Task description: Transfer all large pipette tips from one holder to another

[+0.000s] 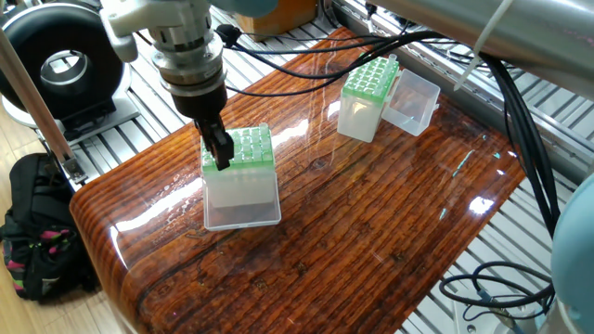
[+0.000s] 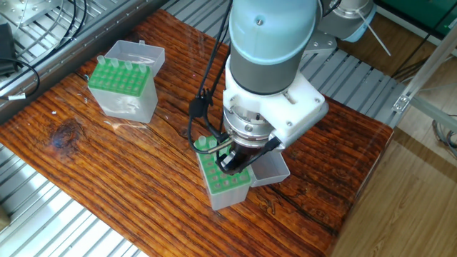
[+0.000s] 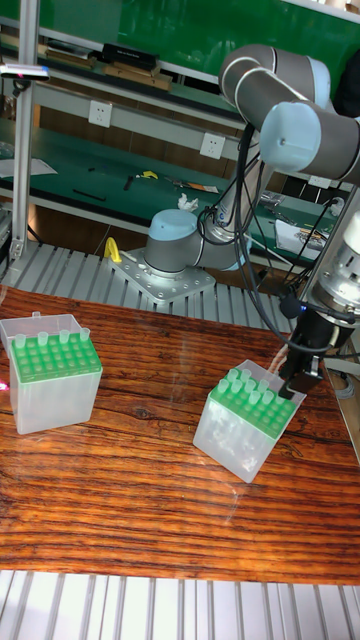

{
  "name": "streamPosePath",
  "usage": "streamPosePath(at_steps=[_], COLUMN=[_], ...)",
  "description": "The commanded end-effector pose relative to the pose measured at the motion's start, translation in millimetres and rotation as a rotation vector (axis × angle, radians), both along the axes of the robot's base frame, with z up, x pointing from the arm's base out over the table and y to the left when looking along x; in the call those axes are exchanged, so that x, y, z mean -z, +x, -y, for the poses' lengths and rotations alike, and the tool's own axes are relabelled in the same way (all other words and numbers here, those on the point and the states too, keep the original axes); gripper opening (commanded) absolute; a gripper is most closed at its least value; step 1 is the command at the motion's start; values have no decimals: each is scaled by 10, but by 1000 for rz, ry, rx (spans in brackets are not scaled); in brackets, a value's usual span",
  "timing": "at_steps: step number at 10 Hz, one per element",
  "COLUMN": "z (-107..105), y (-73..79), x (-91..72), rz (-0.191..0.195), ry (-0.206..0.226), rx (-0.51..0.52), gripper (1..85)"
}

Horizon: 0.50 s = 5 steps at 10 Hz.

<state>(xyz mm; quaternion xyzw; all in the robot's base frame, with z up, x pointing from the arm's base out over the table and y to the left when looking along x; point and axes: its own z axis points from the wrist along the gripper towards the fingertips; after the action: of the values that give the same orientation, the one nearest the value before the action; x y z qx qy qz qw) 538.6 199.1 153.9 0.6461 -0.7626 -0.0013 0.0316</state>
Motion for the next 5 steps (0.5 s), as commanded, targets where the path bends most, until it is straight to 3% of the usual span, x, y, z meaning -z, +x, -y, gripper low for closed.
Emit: streamPosePath(at_steps=[1, 5], z=[-41, -36], y=[102, 139], x=[-38, 111], rz=[27, 34], ry=[5, 8], rx=[-21, -32], gripper=[437, 437])
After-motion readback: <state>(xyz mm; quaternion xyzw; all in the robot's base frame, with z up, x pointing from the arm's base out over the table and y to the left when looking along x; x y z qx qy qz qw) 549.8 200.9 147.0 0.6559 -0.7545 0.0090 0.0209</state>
